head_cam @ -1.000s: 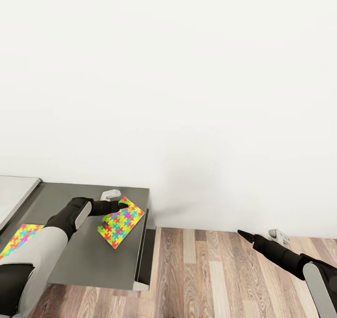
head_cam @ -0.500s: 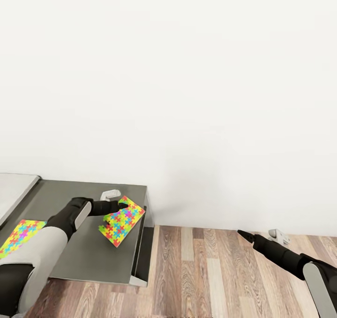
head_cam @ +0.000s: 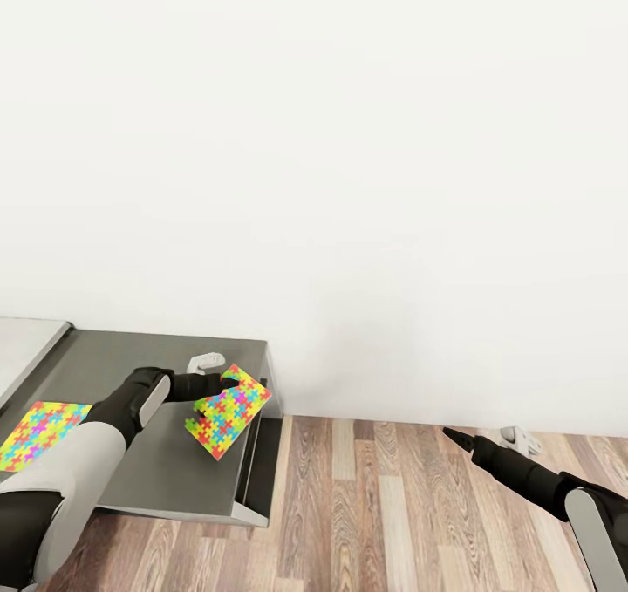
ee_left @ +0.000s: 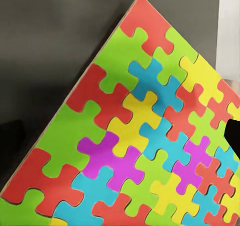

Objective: Put all the toys in the child's room - the three board games (two on the bed and one on the table), the two jigsaw puzzles on the table, and the tennis ball on the table - inside the toy box on the table in the child's room.

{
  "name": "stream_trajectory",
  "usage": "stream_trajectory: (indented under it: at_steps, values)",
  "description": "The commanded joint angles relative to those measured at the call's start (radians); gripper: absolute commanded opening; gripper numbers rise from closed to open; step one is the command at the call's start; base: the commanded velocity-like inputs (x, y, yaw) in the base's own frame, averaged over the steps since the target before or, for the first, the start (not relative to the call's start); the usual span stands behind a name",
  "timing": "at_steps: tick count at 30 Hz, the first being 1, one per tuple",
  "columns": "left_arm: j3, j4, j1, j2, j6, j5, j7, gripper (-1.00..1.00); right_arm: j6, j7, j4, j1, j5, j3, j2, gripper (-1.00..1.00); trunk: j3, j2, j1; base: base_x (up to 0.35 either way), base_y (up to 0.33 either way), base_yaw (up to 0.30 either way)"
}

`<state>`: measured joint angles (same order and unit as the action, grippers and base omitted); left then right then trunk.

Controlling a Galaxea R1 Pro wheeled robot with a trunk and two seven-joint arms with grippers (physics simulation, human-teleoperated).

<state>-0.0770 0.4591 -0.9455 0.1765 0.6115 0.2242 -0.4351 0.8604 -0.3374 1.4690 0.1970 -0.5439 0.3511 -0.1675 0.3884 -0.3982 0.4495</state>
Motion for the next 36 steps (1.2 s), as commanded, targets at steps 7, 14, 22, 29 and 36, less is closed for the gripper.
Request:
stream_trajectory:
  at_steps: [7, 14, 22, 29, 36]
  values:
    - [-0.008, 0.001, -0.001, 0.001, 0.005, 0.010, 0.003, 1.00, 0.005, -0.006, 0.001, 0.001, 0.004, 0.002, 0.000, 1.00, 0.002, -0.002, 0.001, -0.033, -0.051, 0.000]
    - [-0.007, 0.001, -0.001, 0.002, 0.005, 0.011, 0.003, 1.00, 0.005, -0.006, 0.000, 0.001, 0.004, 0.002, 0.000, 1.00, 0.002, -0.002, 0.001, -0.014, -0.028, 0.000]
    - [0.005, 0.002, -0.001, 0.011, 0.004, 0.017, 0.001, 1.00, 0.005, -0.006, 0.000, 0.001, 0.004, 0.002, 0.000, 1.00, 0.002, -0.002, 0.001, 0.000, -0.001, 0.000]
    - [0.085, 0.013, -0.001, 0.066, 0.001, 0.023, -0.060, 1.00, 0.003, -0.006, 0.001, -0.001, 0.004, 0.002, 0.000, 1.00, 0.002, -0.002, 0.001, 0.000, 0.000, 0.000]
    - [0.255, 0.070, 0.001, 0.170, 0.044, 0.023, -0.311, 1.00, 0.002, -0.007, 0.002, -0.001, 0.004, 0.002, 0.002, 1.00, 0.002, -0.002, 0.001, 0.000, 0.000, 0.000]
